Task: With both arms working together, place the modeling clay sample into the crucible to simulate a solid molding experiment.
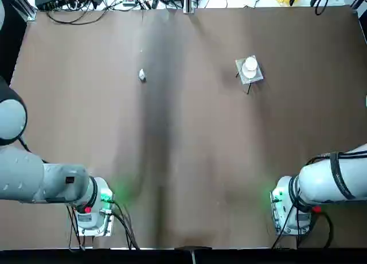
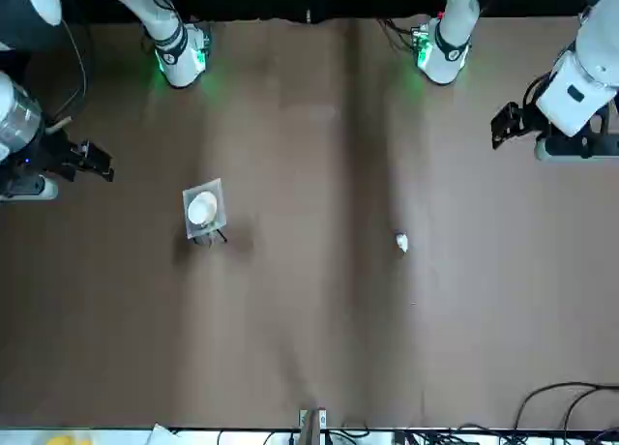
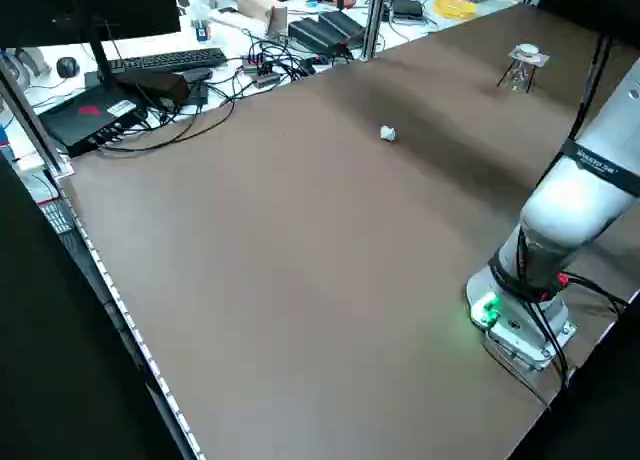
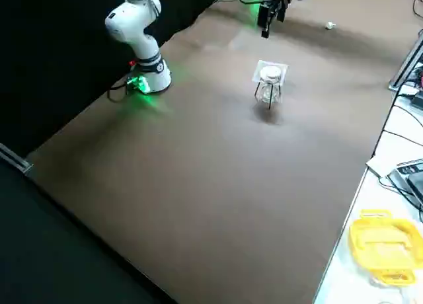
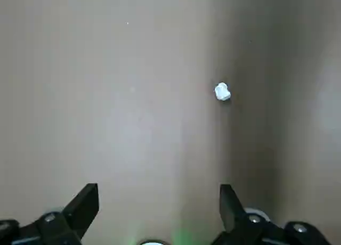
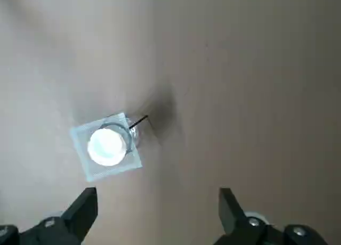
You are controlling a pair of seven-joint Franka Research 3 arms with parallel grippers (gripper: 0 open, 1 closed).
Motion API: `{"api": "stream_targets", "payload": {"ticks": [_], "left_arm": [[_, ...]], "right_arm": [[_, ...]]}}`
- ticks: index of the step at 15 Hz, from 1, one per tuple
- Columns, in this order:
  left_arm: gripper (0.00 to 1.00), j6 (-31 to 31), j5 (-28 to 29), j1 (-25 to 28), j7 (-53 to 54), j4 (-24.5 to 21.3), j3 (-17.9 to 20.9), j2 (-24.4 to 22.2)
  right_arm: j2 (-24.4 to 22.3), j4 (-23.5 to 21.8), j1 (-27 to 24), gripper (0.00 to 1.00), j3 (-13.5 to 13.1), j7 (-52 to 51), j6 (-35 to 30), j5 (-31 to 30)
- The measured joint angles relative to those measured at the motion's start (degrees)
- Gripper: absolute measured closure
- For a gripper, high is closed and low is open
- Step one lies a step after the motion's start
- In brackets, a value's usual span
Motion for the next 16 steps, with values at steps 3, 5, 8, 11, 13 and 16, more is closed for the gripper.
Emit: {"api": "stream_targets", "payload": {"ticks": [3, 5, 8, 11, 13, 16], "left_arm": [[0.0, -0.23, 0.01, 0.03, -0.02, -0.42, 0.02, 0.01], [0.0, -0.24, 0.01, -0.21, -0.02, -0.62, 0.01, 0.07], [0.0, -0.12, 0.01, -0.87, -0.06, -0.86, -0.02, 1.43], [0.0, 3.49, 0.01, -1.47, -0.13, -1.45, -0.07, 6.3], [0.0, 10.12, 0.01, -3.76, -0.43, -1.77, -0.09, 14.31], [0.0, 17.54, 0.01, -4.52, -0.62, -1.66, -0.08, 22.0]], "right_arm": [[0.07, 0.0, -0.41, 0.0, -0.15, -0.05, -0.13, 0.02], [0.12, 0.0, -0.37, 0.0, -0.08, -0.04, -0.15, 0.02], [0.79, -0.3, 0.37, 0.0, 0.18, -0.12, -0.4, 0.08], [3.45, -0.64, 2.8, 0.0, 0.38, -0.1, -0.53, 0.08], [8.55, -1.18, 4.36, 0.0, 0.46, 0.0, -0.53, 0.08], [13.81, -2.14, 5.22, 0.0, 0.52, 0.05, -1.03, 0.35]]}}
